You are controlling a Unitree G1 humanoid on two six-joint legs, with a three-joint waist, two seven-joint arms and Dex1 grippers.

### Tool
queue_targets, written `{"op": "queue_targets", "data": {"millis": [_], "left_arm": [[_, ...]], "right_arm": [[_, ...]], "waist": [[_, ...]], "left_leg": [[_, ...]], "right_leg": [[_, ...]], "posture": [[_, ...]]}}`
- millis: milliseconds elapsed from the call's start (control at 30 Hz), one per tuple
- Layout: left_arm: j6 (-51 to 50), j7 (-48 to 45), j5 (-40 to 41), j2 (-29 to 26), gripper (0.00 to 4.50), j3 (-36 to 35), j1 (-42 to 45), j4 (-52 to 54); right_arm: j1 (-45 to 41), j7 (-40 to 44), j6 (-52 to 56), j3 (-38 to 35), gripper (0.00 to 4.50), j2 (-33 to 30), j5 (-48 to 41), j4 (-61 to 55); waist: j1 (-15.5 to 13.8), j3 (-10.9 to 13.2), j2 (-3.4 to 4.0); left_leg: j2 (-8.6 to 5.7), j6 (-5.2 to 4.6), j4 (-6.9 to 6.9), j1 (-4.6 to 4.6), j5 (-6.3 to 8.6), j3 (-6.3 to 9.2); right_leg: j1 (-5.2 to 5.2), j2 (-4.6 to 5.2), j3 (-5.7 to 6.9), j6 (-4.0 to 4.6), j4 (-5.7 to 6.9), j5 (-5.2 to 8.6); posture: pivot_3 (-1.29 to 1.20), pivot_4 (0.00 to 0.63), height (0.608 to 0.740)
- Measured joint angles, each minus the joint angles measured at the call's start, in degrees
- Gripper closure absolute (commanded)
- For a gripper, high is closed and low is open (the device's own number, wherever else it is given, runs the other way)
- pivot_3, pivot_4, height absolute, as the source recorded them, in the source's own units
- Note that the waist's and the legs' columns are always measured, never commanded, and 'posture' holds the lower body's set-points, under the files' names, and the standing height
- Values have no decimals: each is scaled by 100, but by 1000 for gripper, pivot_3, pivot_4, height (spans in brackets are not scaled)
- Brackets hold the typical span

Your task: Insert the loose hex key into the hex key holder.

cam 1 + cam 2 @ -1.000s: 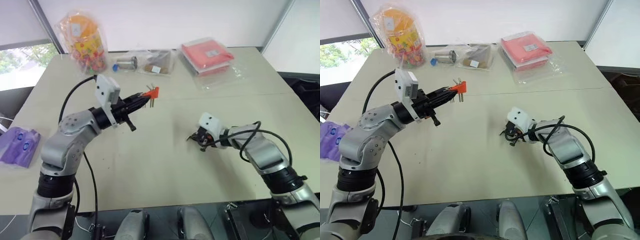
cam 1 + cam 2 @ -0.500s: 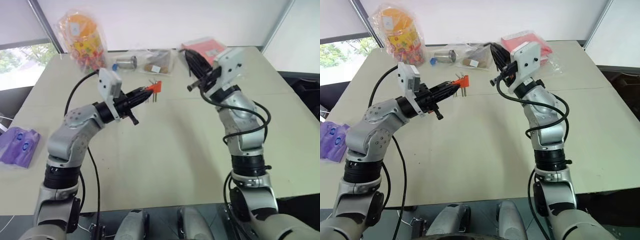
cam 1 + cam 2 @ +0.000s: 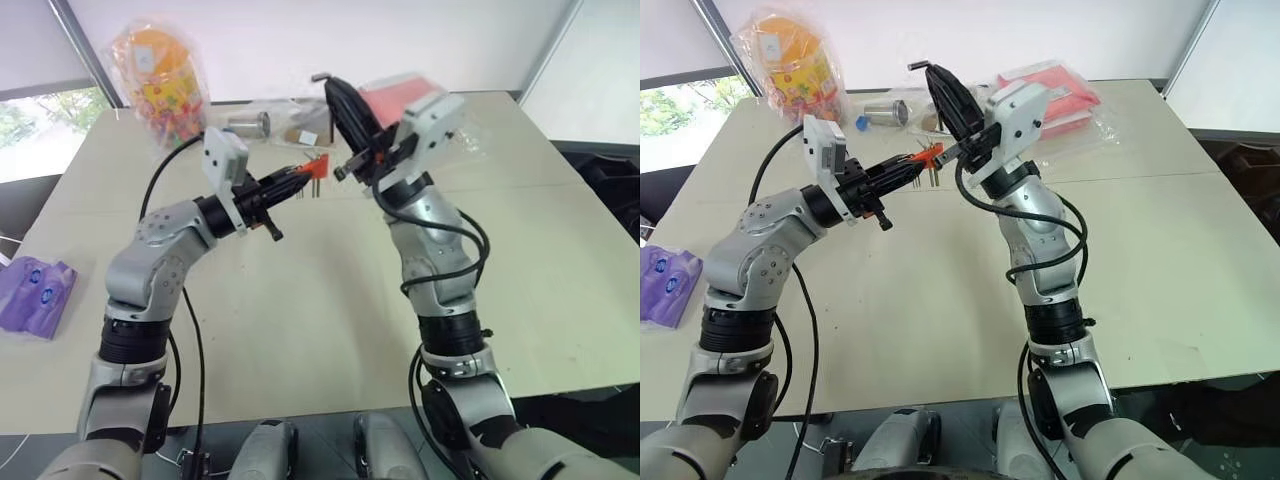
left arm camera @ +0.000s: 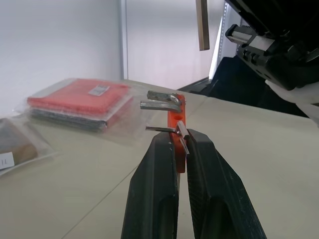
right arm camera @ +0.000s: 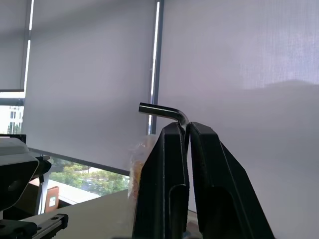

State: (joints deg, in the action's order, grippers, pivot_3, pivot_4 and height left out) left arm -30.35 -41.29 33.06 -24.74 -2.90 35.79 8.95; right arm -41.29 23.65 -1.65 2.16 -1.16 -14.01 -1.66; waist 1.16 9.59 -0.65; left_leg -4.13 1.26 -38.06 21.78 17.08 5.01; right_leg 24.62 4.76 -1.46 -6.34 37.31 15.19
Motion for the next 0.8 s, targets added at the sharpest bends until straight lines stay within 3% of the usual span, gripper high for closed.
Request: {"op": "queue_targets", "data": {"millis": [800], "left_arm": [[-22,114,2,-1,4500,-1,-20,185]], "right_arm": [[21,-244,-547,192,4451,41,425,508]], "waist": [[1,0,1]], "left_leg": [[0,0,1,0,0,0]], "right_leg": [[1,0,0,0,1,0]], "posture": [[0,150,740]]}}
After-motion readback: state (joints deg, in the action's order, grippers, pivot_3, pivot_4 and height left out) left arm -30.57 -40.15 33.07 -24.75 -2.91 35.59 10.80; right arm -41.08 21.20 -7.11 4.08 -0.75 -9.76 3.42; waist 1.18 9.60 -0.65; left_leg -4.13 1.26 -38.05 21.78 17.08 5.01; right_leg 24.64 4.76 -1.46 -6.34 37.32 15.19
